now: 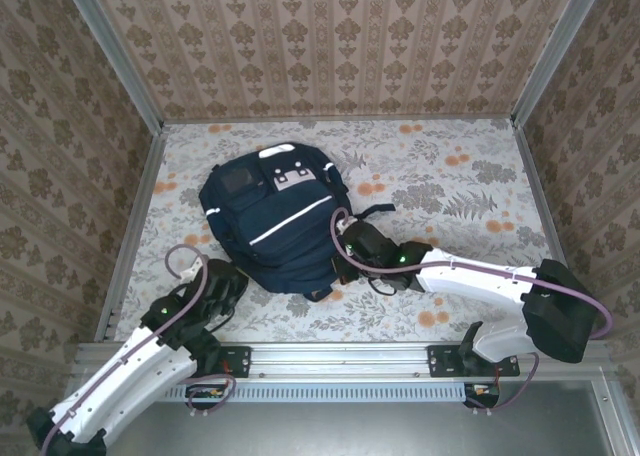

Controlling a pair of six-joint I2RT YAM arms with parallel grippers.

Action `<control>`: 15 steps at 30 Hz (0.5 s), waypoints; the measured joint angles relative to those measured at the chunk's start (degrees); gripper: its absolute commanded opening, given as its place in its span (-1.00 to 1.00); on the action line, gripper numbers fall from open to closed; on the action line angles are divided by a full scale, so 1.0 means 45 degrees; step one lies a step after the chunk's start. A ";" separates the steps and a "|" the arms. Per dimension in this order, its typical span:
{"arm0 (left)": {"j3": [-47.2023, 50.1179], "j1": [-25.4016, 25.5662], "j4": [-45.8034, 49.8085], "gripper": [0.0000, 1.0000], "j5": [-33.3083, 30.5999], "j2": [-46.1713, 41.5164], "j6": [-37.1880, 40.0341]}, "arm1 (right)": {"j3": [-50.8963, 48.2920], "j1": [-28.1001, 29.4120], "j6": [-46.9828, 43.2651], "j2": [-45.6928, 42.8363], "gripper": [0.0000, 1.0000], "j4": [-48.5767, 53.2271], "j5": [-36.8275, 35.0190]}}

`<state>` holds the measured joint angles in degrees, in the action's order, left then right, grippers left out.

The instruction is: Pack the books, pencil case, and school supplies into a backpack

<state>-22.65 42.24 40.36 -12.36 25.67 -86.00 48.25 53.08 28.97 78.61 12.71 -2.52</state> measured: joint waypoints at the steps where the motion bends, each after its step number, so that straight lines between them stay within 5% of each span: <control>1: 0.0000 0.0209 -0.0355 -0.29 0.0121 0.0282 0.0049 | 0.0194 0.0005 0.0087 0.0049 -1.00 0.0160 0.0219; 7: -0.0063 0.2448 -0.2069 0.30 -0.0170 0.1928 -0.0554 | 0.0325 0.0316 0.0427 0.0544 -1.00 0.0510 0.0471; 15: -0.1195 0.3764 -0.3798 0.39 -0.0733 0.5027 -0.0937 | 0.0695 0.0782 0.0661 0.1433 -1.00 0.0515 0.0413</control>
<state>-28.03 59.18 23.27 -15.66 48.29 -90.21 51.37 56.60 31.94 85.06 15.03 -0.67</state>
